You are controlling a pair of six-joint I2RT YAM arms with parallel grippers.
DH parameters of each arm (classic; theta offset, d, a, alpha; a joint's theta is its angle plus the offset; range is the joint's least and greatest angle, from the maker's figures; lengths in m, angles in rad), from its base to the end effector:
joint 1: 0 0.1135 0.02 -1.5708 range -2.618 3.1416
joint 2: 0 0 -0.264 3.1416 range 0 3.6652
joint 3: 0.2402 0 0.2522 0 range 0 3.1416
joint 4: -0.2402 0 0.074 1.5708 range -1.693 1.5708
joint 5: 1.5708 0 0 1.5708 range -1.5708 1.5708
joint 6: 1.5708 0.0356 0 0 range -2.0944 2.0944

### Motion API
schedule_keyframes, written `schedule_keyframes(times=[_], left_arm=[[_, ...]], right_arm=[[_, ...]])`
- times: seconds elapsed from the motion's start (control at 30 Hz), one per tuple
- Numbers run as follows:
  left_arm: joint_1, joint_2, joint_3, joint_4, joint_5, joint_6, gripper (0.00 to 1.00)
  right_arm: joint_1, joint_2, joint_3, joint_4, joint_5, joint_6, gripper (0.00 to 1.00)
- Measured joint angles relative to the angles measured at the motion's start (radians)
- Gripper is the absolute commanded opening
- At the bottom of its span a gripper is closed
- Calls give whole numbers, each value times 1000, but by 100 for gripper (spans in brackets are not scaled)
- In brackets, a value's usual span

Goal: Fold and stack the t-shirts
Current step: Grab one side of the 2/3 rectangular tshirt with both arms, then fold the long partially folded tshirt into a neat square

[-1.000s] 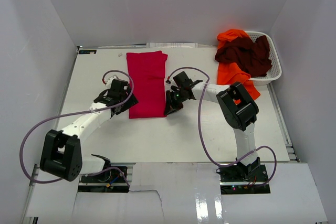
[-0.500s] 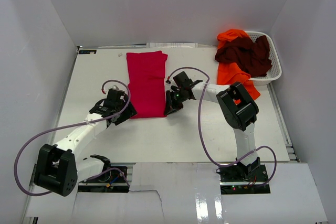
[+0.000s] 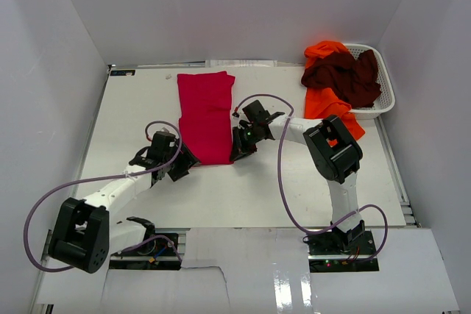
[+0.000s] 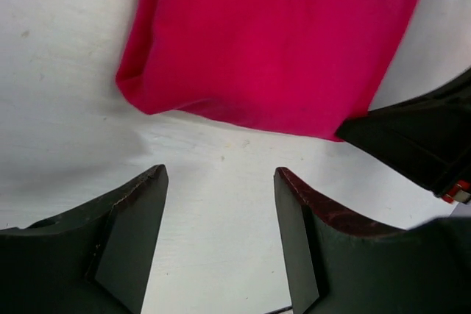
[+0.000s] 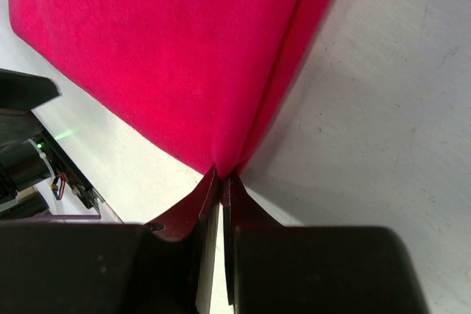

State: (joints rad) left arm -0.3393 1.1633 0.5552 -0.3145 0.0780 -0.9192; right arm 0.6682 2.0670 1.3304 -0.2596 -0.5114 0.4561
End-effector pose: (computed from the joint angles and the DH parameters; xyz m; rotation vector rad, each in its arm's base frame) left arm 0.2035 -0.0748 0.1779 -0.7103 2.4997 -0.5957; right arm 0.3224 0.2767 0.1374 -0.5002 2.7007 1.0370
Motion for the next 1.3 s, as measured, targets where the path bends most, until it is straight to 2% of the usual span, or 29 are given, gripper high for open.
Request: schedule_keyframes(times=[0.2, 0.47, 0.73, 0.83, 0.9, 0.97, 1.03, 1.07, 1.1, 1.23, 1.3], left_arm=[[0, 23, -72, 34, -11, -93, 69], [0, 39, -45, 49, -111, -114, 68], [0, 83, -35, 58, -229, -146, 60], [0, 122, -14, 67, -253, -153, 47], [0, 151, 0, 78, -260, -156, 42], [0, 171, 6, 92, -266, -159, 41], [0, 185, 12, 105, -270, -159, 34], [0, 194, 15, 112, -272, -163, 29], [0, 203, 18, 120, -274, -163, 17], [0, 225, 26, 138, -276, -162, 0], [0, 228, 27, 140, -277, -160, 0]], right_arm=[[0, 0, 0, 0, 0, 0, 8], [0, 0, 0, 0, 0, -1, 8], [0, 0, 0, 0, 0, -2, 8], [0, 0, 0, 0, 0, -3, 8], [0, 0, 0, 0, 0, -3, 8], [0, 0, 0, 0, 0, -3, 8], [0, 0, 0, 0, 0, -3, 8], [0, 0, 0, 0, 0, -3, 8], [0, 0, 0, 0, 0, -3, 8], [0, 0, -3, 3, -1, -3, 8], [0, -2, -5, 5, 0, -3, 8]])
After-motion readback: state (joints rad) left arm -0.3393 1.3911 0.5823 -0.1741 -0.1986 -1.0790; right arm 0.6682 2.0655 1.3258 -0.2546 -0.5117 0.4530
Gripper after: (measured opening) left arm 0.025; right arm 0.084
